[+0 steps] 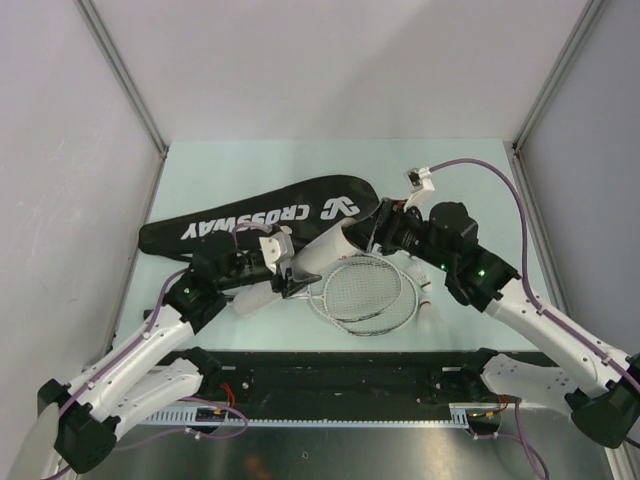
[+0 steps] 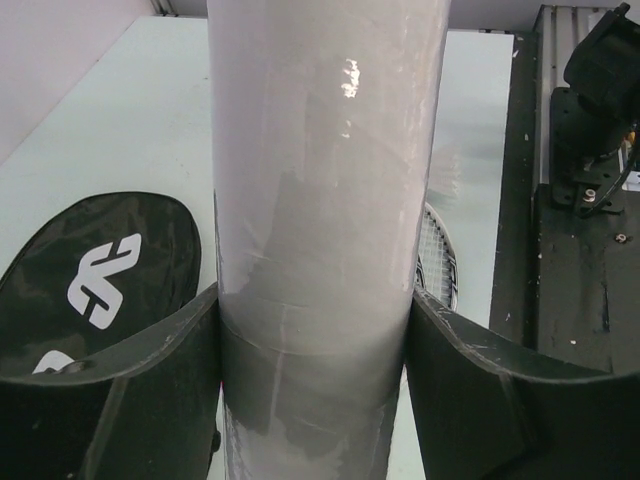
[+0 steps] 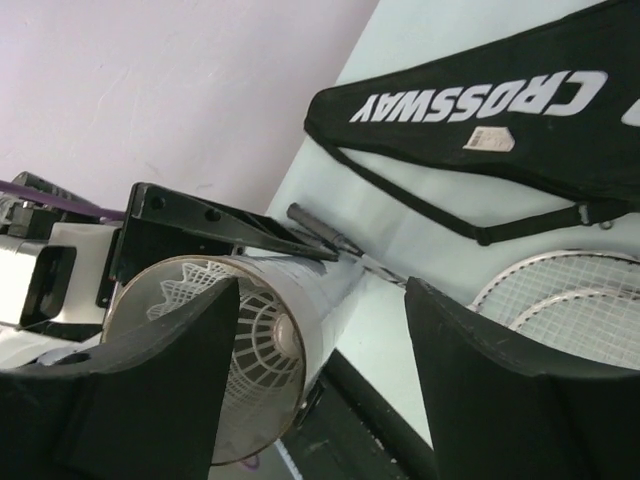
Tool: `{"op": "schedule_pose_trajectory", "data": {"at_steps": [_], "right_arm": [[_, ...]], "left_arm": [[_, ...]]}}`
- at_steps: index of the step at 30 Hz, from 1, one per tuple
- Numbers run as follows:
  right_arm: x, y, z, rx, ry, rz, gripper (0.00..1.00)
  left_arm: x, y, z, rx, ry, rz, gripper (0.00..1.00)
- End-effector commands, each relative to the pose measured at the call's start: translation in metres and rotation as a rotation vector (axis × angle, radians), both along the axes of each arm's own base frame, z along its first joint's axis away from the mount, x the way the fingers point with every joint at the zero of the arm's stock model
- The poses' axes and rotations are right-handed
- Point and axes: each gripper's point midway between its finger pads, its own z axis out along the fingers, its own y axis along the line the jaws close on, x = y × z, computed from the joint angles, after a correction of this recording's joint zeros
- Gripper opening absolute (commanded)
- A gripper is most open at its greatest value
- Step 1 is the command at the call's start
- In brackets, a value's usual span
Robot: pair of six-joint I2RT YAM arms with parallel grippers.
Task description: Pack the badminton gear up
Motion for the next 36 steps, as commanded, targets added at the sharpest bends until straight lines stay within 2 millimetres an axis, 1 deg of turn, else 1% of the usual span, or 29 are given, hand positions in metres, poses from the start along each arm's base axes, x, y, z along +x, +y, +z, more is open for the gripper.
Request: {"op": "schedule_pose_trajectory", "data": {"at_steps": [1,3,4,5,6,8,9,10,11,12,13,14,15,16,17,18,19,20,21,22,23,24,25,27,28,30,31,32,36], "right_arm": [[0.007,-0.029,0.025,0.002,-0.11,-0.125,0.79],[0.011,-0.049,0.033,-0.008,-0.146,-0.164,0.82],[0.008,-0.063,0.037,-0.01,-0.153,-0.182,0.84],[0.022,-0.086,0.034,-0.042,-0.169,-0.25,0.85],[0.023,-0.092,0.032,-0.064,-0.182,-0.245,0.85],[0.035,-0.116,0.013,-0.145,-0.137,-0.331,0.87],[0.049,-0.136,0.003,-0.176,-0.102,-0.421,0.87],[0.055,-0.146,-0.011,-0.198,-0.049,-0.473,0.87],[0.067,-0.152,-0.027,-0.212,0.023,-0.533,0.87],[0.08,-0.168,-0.037,-0.209,0.086,-0.661,0.87],[0.083,-0.173,-0.055,-0.229,0.158,-0.706,0.87],[0.092,-0.182,-0.068,-0.251,0.208,-0.773,0.88],[0.101,-0.181,-0.095,-0.303,0.293,-0.795,0.88],[0.104,-0.181,-0.116,-0.323,0.381,-0.826,0.88],[0.111,-0.183,-0.125,-0.347,0.414,-0.855,0.88],[0.12,-0.181,-0.157,-0.413,0.496,-0.874,0.88],[0.119,-0.18,-0.172,-0.449,0.545,-0.89,0.88],[0.125,-0.178,-0.179,-0.477,0.553,-0.897,0.88],[0.131,-0.174,-0.198,-0.531,0.582,-0.894,0.88],[0.135,-0.167,-0.203,-0.542,0.573,-0.891,0.87],[0.139,-0.167,-0.211,-0.562,0.579,-0.908,0.86],[0.144,-0.166,-0.214,-0.571,0.578,-0.922,0.85],[0.147,-0.166,-0.228,-0.605,0.594,-0.934,0.81],[0.152,-0.164,-0.234,-0.648,0.569,-0.948,0.77],[0.155,-0.161,-0.242,-0.678,0.575,-0.946,0.74],[0.156,-0.157,-0.248,-0.716,0.562,-0.95,0.68],[0.158,-0.156,-0.249,-0.722,0.558,-0.953,0.67],[0.158,-0.156,-0.257,-0.748,0.563,-0.957,0.67],[0.164,-0.155,-0.262,-0.769,0.556,-0.962,0.66]], "left_arm": [[0.002,-0.001,0.037,-0.083,-0.112,0.011,0.0],[0.006,0.0,0.035,-0.077,-0.111,0.032,0.01],[0.008,0.001,0.035,-0.075,-0.116,0.039,0.0],[0.009,0.001,0.034,-0.071,-0.118,0.045,0.0],[0.011,0.002,0.033,-0.065,-0.118,0.056,0.0],[0.012,0.003,0.033,-0.061,-0.122,0.063,0.0],[0.014,0.003,0.032,-0.057,-0.12,0.072,0.0],[0.014,0.004,0.032,-0.057,-0.121,0.075,0.0],[0.014,0.004,0.032,-0.055,-0.119,0.076,0.0],[0.014,0.004,0.032,-0.055,-0.119,0.076,0.01],[0.014,0.004,0.033,-0.057,-0.12,0.077,0.0],[0.013,0.004,0.033,-0.058,-0.12,0.073,0.0],[0.013,0.004,0.033,-0.058,-0.12,0.073,0.0],[0.013,0.004,0.033,-0.058,-0.119,0.072,0.01],[0.013,0.004,0.033,-0.06,-0.118,0.072,0.0],[0.012,0.004,0.033,-0.06,-0.118,0.071,0.0],[0.012,0.004,0.034,-0.062,-0.116,0.068,0.0],[0.012,0.003,0.034,-0.061,-0.116,0.065,0.0],[0.012,0.003,0.033,-0.06,-0.115,0.063,0.01],[0.012,0.003,0.033,-0.06,-0.114,0.062,0.0],[0.011,0.003,0.033,-0.061,-0.113,0.059,0.0],[0.01,0.003,0.034,-0.063,-0.113,0.057,0.01],[0.01,0.003,0.034,-0.063,-0.113,0.057,0.01],[0.01,0.002,0.034,-0.063,-0.113,0.053,0.0],[0.009,0.003,0.035,-0.066,-0.117,0.053,0.0],[0.009,0.002,0.035,-0.065,-0.115,0.047,0.0],[0.008,0.002,0.035,-0.067,-0.115,0.045,0.0],[0.008,0.002,0.036,-0.069,-0.114,0.042,0.0],[0.006,0.001,0.036,-0.07,-0.111,0.035,0.0]]}}
